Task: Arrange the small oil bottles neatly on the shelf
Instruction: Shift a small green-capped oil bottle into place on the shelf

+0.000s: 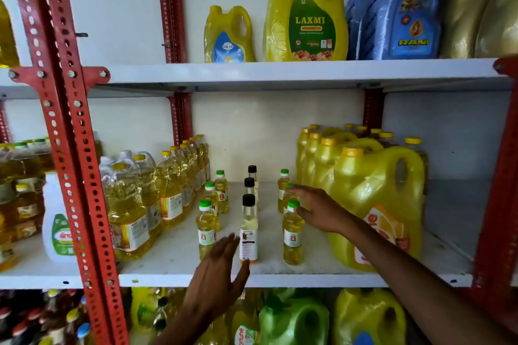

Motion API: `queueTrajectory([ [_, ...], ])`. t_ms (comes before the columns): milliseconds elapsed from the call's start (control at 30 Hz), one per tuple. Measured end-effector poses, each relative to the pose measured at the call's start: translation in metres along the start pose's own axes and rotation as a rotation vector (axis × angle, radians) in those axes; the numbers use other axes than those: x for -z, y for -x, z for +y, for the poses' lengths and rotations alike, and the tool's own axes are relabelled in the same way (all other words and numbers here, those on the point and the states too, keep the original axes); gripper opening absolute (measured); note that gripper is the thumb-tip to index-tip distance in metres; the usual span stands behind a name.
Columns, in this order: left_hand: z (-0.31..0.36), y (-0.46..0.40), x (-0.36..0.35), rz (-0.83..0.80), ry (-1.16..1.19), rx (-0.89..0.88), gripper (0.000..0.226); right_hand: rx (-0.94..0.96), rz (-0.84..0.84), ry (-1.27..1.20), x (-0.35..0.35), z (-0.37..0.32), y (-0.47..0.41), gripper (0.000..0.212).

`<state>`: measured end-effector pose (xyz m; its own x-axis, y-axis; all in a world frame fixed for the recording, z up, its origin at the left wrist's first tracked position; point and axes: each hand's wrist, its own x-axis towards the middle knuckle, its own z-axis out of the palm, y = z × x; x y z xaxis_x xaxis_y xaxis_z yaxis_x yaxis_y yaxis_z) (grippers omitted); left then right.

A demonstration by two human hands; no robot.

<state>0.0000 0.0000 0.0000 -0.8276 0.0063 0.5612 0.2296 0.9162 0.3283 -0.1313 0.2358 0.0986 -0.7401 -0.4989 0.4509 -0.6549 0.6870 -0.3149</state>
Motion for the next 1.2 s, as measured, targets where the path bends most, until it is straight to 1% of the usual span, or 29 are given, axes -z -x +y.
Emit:
queueTrajectory([
  [33,-0.006,0.004,-0.008,-0.095,-0.011,0.049,0.065,-0.021,-0.047,-0.031,-0.004,0.002,-0.002,0.049],
  [67,-0.013,0.007,-0.016,-0.157,-0.021,0.076,0.066,-0.037,-0.085,-0.062,-0.004,0.000,-0.002,0.047],
  [133,-0.026,0.015,-0.029,-0.268,-0.034,0.118,0.070,-0.074,-0.096,-0.095,-0.007,-0.002,-0.004,0.042],
  [167,-0.032,0.018,-0.035,-0.284,-0.031,0.119,0.072,-0.077,-0.084,-0.103,-0.008,0.000,-0.008,0.040],
  [267,-0.039,0.023,-0.044,-0.285,-0.040,0.099,0.075,-0.068,-0.044,-0.088,-0.003,-0.003,-0.008,0.034],
  [367,-0.043,0.023,-0.050,-0.273,-0.053,0.093,0.078,-0.099,0.012,-0.085,-0.002,-0.002,-0.007,0.031],
  [533,-0.043,0.022,-0.052,-0.246,-0.033,0.098,0.079,-0.193,0.096,-0.093,-0.005,-0.006,-0.005,0.042],
  [667,-0.043,0.022,-0.052,-0.245,-0.027,0.089,0.079,-0.188,0.042,-0.104,-0.004,-0.010,-0.005,0.050],
  [867,-0.042,0.022,-0.051,-0.239,-0.011,0.090,0.079,-0.160,0.011,-0.118,0.000,-0.014,-0.001,0.038],
  [1200,-0.043,0.023,-0.051,-0.207,0.010,0.067,0.078,-0.141,-0.005,-0.090,0.002,-0.015,0.004,0.037],
])
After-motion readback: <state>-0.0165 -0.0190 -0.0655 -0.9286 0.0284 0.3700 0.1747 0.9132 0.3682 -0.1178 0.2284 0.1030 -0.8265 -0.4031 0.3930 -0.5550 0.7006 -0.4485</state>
